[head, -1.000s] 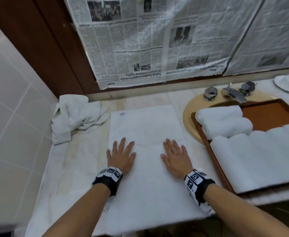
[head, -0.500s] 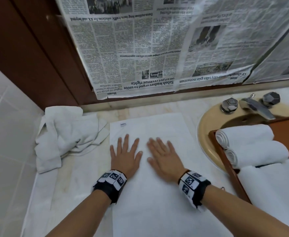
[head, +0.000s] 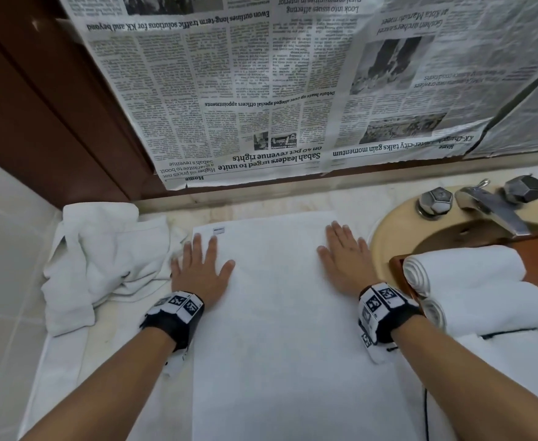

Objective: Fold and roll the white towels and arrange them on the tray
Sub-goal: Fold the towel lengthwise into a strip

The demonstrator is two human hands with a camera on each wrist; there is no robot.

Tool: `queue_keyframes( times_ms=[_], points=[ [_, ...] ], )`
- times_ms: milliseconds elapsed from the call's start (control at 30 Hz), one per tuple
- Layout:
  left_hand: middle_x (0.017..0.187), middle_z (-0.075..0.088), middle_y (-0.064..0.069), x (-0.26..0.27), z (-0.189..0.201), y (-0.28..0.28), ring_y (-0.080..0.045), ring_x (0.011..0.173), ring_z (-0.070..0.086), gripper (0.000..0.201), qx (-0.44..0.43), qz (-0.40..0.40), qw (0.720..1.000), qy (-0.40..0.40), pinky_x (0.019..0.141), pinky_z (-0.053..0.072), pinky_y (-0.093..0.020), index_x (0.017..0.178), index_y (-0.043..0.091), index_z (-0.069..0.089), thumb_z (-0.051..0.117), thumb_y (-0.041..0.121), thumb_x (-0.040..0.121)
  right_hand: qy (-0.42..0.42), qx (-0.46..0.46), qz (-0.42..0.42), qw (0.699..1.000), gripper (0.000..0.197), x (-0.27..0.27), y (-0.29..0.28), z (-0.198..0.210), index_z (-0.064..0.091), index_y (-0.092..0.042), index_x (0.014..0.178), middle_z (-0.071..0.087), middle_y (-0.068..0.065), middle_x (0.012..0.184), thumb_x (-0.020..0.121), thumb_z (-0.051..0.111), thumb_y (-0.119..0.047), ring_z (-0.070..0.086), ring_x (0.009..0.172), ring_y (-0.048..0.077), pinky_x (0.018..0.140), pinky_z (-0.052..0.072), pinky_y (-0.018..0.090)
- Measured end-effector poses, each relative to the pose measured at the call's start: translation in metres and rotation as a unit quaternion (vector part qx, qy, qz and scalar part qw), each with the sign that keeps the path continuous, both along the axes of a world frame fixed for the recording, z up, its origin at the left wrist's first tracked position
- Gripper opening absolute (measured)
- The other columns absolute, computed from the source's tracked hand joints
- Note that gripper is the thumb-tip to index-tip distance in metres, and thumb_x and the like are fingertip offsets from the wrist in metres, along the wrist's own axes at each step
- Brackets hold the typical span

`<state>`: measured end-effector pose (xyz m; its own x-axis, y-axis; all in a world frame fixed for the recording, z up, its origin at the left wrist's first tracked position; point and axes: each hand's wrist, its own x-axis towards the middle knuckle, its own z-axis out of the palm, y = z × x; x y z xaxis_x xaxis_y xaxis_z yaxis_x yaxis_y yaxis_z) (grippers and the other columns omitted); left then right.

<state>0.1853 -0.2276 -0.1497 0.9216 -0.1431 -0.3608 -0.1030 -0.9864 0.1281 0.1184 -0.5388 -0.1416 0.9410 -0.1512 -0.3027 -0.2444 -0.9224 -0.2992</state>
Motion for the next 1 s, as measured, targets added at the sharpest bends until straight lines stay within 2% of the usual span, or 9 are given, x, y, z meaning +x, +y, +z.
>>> queue_keyframes(
  times_ms=[133, 200, 300, 400, 500, 633, 767, 900, 1000],
  points=[
    [0.167, -0.007, -0.001, 0.001, 0.019, -0.017, -0.029, 0.153, -0.006, 0.075, 0.033, 0.019, 0.999, -0.018, 0.121, 0.004, -0.055, 0.158, 0.02, 0.006, 0.028, 0.059, 0.098, -0.083, 0.096, -0.065, 0.99, 0.065, -0.046, 0.006, 0.018, 0.026, 0.002, 0.152, 0.028, 0.02, 0.158, 0.101, 0.051, -0.029, 0.025, 0.147, 0.033, 0.119, 0.021, 0.038],
    [0.166, 0.004, -0.004, 0.002, 0.03, -0.038, -0.031, 0.152, 0.007, 0.071, 0.019, -0.015, 0.998, -0.058, 0.119, 0.014, -0.054, 0.156, 0.015, 0.017, 0.037, 0.051, 0.098, -0.123, 0.08, -0.11, 0.983, 0.055, -0.081, 0.008, 0.017, 0.042, 0.006, 0.141, 0.047, 0.026, 0.139, 0.095, 0.061, -0.018, 0.044, 0.13, 0.042, 0.107, 0.039, 0.045],
    [0.155, 0.032, -0.009, 0.003, 0.042, -0.089, -0.033, 0.136, 0.036, 0.058, -0.068, -0.089, 0.99, -0.083, 0.105, 0.039, -0.046, 0.147, 0.015, 0.037, 0.046, 0.043, 0.098, -0.117, 0.029, -0.139, 0.983, 0.033, -0.113, 0.01, 0.01, 0.056, 0.003, 0.12, 0.055, 0.022, 0.118, 0.092, 0.064, -0.014, 0.054, 0.109, 0.041, 0.087, 0.049, 0.045],
    [0.142, 0.046, -0.011, 0.01, 0.043, -0.148, -0.033, 0.128, 0.046, 0.05, -0.169, -0.113, 0.979, -0.029, 0.1, 0.044, -0.043, 0.143, 0.016, 0.046, 0.05, 0.04, 0.099, -0.104, -0.03, -0.121, 0.987, 0.017, -0.118, 0.009, 0.004, 0.059, -0.002, 0.098, 0.055, 0.016, 0.105, 0.089, 0.066, -0.015, 0.056, 0.095, 0.036, 0.074, 0.051, 0.043],
    [0.13, 0.056, -0.01, 0.016, 0.04, -0.198, -0.03, 0.121, 0.052, 0.043, -0.204, -0.121, 0.972, 0.004, 0.097, 0.045, -0.04, 0.135, 0.016, 0.053, 0.052, 0.041, 0.099, -0.116, -0.06, -0.116, 0.985, 0.024, -0.115, 0.012, 0.004, 0.059, -0.005, 0.081, 0.058, 0.014, 0.087, 0.074, 0.081, -0.009, 0.06, 0.075, 0.032, 0.058, 0.052, 0.039],
    [0.115, 0.061, -0.006, 0.019, 0.033, -0.236, -0.03, 0.108, 0.058, 0.036, -0.155, -0.1, 0.983, -0.002, 0.082, 0.045, -0.037, 0.117, 0.016, 0.057, 0.053, 0.046, 0.097, -0.138, -0.063, -0.129, 0.98, 0.032, -0.115, 0.013, 0.004, 0.059, -0.008, 0.074, 0.057, 0.009, 0.078, 0.062, 0.089, -0.006, 0.06, 0.065, 0.027, 0.049, 0.049, 0.031],
    [0.121, 0.054, -0.006, 0.019, 0.029, -0.255, -0.033, 0.111, 0.054, 0.051, -0.085, -0.084, 0.993, -0.004, 0.085, 0.045, -0.042, 0.123, 0.018, 0.05, 0.054, 0.056, 0.09, -0.149, -0.056, -0.133, 0.978, 0.032, -0.118, 0.01, 0.003, 0.059, -0.009, 0.074, 0.058, 0.007, 0.075, 0.063, 0.09, -0.011, 0.06, 0.063, 0.025, 0.051, 0.049, 0.028],
    [0.117, 0.056, -0.005, 0.016, 0.032, -0.266, -0.032, 0.107, 0.053, 0.026, -0.073, -0.064, 0.995, -0.022, 0.077, 0.039, -0.036, 0.114, 0.016, 0.057, 0.053, 0.03, 0.092, -0.157, -0.058, -0.132, 0.977, 0.034, -0.121, 0.01, 0.004, 0.058, -0.01, 0.071, 0.057, 0.007, 0.071, 0.061, 0.09, -0.01, 0.059, 0.06, 0.024, 0.047, 0.047, 0.029],
    [0.106, 0.061, -0.008, 0.014, 0.037, -0.265, -0.029, 0.092, 0.055, 0.015, -0.1, -0.029, 0.994, -0.024, 0.07, 0.038, -0.032, 0.099, 0.012, 0.063, 0.054, 0.018, 0.089, -0.154, -0.039, -0.135, 0.978, 0.037, -0.12, 0.007, 0.002, 0.056, -0.009, 0.071, 0.057, 0.007, 0.069, 0.055, 0.089, -0.003, 0.058, 0.057, 0.024, 0.045, 0.045, 0.029]
  ],
)
